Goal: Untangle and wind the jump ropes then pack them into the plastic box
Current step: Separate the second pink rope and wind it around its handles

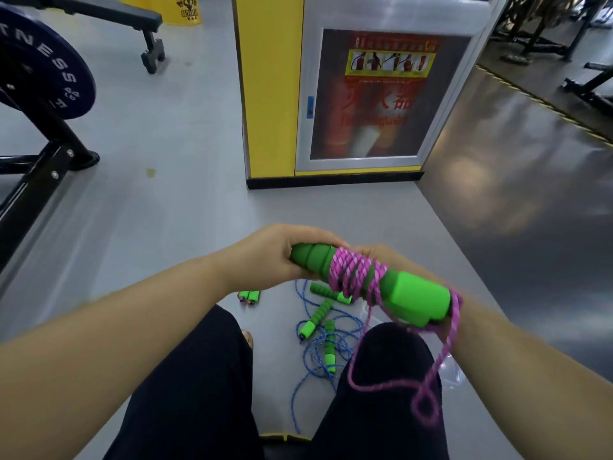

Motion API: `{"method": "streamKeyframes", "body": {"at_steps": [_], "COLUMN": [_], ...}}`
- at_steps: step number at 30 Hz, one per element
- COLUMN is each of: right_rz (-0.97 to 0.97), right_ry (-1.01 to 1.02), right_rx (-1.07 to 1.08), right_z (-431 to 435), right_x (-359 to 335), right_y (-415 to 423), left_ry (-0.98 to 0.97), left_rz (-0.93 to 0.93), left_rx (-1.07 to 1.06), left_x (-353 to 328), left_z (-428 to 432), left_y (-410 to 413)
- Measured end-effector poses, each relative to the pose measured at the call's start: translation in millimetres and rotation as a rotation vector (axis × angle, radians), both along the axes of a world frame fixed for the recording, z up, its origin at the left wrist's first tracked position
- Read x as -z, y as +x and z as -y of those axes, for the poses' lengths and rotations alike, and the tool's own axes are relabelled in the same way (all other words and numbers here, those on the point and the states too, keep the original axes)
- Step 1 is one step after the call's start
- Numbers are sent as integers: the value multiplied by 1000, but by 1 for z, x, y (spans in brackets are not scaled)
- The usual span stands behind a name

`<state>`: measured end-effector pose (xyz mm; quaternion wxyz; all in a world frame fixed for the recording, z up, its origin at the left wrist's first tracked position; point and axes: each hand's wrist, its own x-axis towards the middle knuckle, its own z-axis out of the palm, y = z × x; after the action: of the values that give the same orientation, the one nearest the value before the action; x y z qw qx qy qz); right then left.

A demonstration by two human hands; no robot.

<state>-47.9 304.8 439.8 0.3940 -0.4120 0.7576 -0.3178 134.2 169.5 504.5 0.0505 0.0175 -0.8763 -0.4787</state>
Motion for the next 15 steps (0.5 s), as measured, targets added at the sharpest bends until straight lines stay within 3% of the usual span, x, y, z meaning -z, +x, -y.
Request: {"method": "streamKeyframes", "body": {"at_steps": [4, 5, 7, 11, 13, 15], "right_rz": [115, 58, 32, 332, 570, 639], "right_ry": [63, 61, 95, -31, -85, -47], "right_rx": [68, 62, -23, 342, 355, 197], "right_z": [-21, -25, -32, -34, -26, -17], "right_x": [34, 25, 18, 15, 10, 3], "right_y": [-25, -20, -17, -25, -19, -7], "left_ry": [131, 154, 21, -472, -541, -453], "left_rz": [60, 77, 103, 245, 372, 499], "left_rx": [-141, -181, -245, -263, -226, -198], "left_x": [-3, -5, -10, -24, -28, -31], "left_z": [19, 26, 36, 49, 51, 53], "left_y": [5, 6, 8, 3, -2, -5]}}
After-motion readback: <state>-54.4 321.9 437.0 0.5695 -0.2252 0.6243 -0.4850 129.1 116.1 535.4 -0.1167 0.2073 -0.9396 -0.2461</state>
